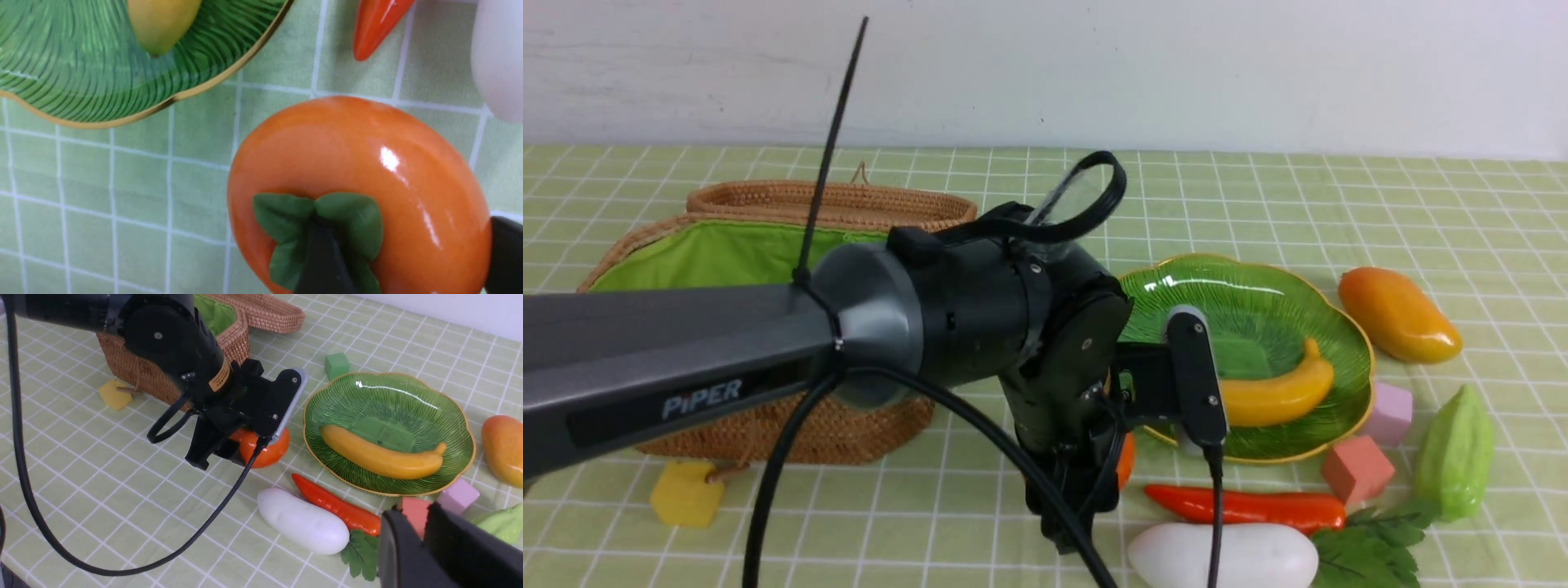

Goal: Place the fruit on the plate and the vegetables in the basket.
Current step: Grab a tomato with your left arm and place it on the plate on the right, then take a daikon with your right arm and place it on the basket on the left.

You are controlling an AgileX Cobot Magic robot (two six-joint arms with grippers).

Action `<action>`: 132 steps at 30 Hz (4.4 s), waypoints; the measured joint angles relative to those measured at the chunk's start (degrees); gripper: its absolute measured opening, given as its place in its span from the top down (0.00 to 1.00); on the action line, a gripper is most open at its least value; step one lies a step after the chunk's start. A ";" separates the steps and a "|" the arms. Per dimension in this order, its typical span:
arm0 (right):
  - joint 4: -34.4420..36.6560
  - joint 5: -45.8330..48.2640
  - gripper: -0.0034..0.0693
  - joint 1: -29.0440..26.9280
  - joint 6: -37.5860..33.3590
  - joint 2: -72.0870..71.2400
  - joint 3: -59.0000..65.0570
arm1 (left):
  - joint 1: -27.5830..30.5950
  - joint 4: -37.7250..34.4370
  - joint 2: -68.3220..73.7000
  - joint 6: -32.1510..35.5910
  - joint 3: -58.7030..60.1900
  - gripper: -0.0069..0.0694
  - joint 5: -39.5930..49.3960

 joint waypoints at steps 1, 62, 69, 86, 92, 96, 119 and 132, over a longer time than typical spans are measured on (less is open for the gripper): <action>0.00 0.00 0.80 0.00 0.00 0.00 0.00 | 0.00 0.72 -0.43 -0.75 0.00 0.32 -0.28; 0.02 1.54 0.78 0.00 -0.43 12.35 -0.05 | 2.78 -10.12 -35.11 -30.46 -3.74 0.93 10.62; 1.59 1.05 0.96 0.00 -3.34 20.65 -0.05 | 2.78 -10.12 -57.92 -34.64 24.77 0.93 -4.81; 10.34 -1.91 0.94 7.98 -23.49 45.74 -5.16 | 2.78 -10.12 -80.22 -38.36 38.98 0.93 -10.53; -2.89 -2.58 0.82 15.97 -29.04 54.02 -5.88 | 2.78 -10.12 -80.22 -38.41 39.04 0.93 -10.53; -10.03 -4.66 0.54 19.67 -30.05 61.45 -5.88 | 2.78 -10.12 -80.22 -38.47 39.04 0.93 -10.48; -10.27 -13.06 0.21 20.20 -39.07 76.27 -6.18 | 2.78 -10.12 -80.22 -38.32 39.08 0.93 -7.38; -8.04 -12.45 0.21 20.38 -39.20 80.61 -6.47 | 2.78 -10.12 -80.22 -38.32 39.08 0.93 -6.96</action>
